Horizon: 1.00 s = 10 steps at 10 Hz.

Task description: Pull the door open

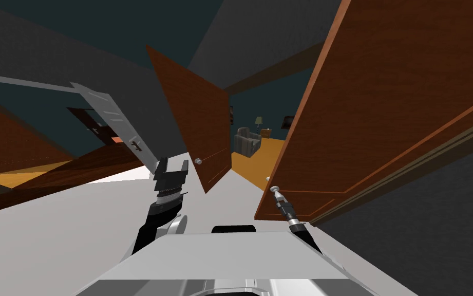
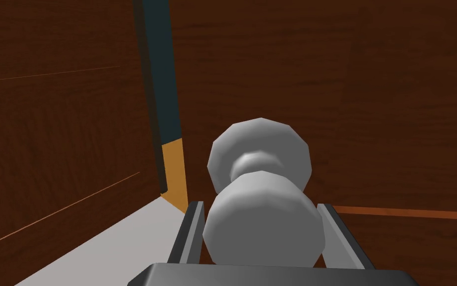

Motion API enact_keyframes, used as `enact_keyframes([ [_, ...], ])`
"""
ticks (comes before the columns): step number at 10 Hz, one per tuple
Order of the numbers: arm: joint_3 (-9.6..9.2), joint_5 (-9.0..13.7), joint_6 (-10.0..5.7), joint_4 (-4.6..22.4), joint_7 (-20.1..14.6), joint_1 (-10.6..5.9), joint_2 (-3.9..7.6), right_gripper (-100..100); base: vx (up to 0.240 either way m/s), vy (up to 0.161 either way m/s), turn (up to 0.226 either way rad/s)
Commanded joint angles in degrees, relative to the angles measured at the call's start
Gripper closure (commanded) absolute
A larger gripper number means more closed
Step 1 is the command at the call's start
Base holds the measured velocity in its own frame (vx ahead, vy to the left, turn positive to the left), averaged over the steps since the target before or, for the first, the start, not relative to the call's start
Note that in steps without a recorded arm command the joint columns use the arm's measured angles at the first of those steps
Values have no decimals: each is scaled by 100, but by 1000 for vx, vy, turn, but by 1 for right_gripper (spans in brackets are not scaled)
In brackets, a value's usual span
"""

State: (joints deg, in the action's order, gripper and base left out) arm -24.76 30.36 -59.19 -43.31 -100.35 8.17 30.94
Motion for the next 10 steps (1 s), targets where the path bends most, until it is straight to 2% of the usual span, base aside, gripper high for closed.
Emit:
enact_keyframes([
  [1,-81,-60,-200,86,-113,56,61,100,-196,-43,121],
  [5,-238,-172,-517,148,-324,188,214,100,-203,-62,114],
  [6,-220,-158,-427,116,-271,179,187,100,-85,-20,16],
  [7,-272,-183,-531,179,-327,208,213,100,-130,-45,134],
  [10,-330,-209,-683,267,-403,228,255,100,-192,-76,155],
])
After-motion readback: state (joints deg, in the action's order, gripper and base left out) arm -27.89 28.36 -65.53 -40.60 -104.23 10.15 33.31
